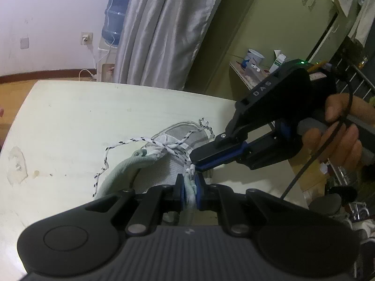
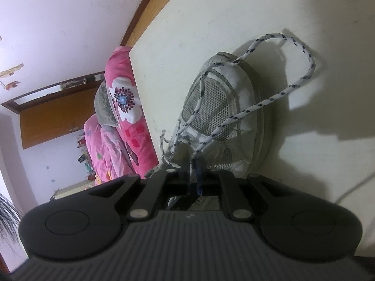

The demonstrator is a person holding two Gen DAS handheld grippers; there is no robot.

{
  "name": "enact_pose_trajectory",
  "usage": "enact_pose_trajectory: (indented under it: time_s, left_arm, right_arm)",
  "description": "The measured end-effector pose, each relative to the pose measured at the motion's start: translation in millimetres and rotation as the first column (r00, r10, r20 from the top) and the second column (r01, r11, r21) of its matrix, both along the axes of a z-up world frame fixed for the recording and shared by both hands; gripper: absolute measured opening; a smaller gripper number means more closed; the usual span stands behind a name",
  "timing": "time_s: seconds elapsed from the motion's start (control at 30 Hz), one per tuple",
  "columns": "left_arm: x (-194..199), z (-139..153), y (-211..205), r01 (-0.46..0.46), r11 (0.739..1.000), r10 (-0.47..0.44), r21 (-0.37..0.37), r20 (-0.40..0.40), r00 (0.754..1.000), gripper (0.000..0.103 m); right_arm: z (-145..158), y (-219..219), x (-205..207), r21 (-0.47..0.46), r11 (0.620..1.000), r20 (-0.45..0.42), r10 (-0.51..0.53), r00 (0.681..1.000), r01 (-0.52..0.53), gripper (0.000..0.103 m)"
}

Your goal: Lace up shoes with both hands

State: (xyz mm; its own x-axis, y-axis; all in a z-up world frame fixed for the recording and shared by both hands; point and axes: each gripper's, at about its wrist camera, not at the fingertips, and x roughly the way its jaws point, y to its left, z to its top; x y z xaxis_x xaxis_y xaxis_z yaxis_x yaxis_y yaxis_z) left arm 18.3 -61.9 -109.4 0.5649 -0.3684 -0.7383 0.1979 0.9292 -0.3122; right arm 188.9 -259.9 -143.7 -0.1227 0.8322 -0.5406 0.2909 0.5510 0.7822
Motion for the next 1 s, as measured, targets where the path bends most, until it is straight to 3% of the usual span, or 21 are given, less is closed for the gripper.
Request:
enact_pose_trajectory:
  time_s: [0.37,0.7,0.87,1.0]
  left_arm:
    - [0,4,-15,0.067,0.992,-0.071,0.105,0.036,0.997,0.01]
    - [4,4,-2,0.028,0.999,-0.028,0.035,0.0,1.0,0.01]
    - [2,10,-1,0.028,0.996,-0.027,0.084,-0.014,1.0,0.016]
    - [-5,26,-4,0.014,0.982,-0.019,0.187,0.023,1.0,0.022]
  right_arm:
    - [-2,0,2,-0.009,1.0,-0.091,0.005,0.996,-0.006,0.012]
    - [8,4,-2,-0.027,0.992,0.058,0.121,0.991,-0.119,0.007]
    - [5,7,-1,-0.017,0.988,0.111,0.152,0.982,-0.151,0.007]
    - [1,9,1,-0.014,0.989,0.112,0.148,0.983,-0.147,0.006]
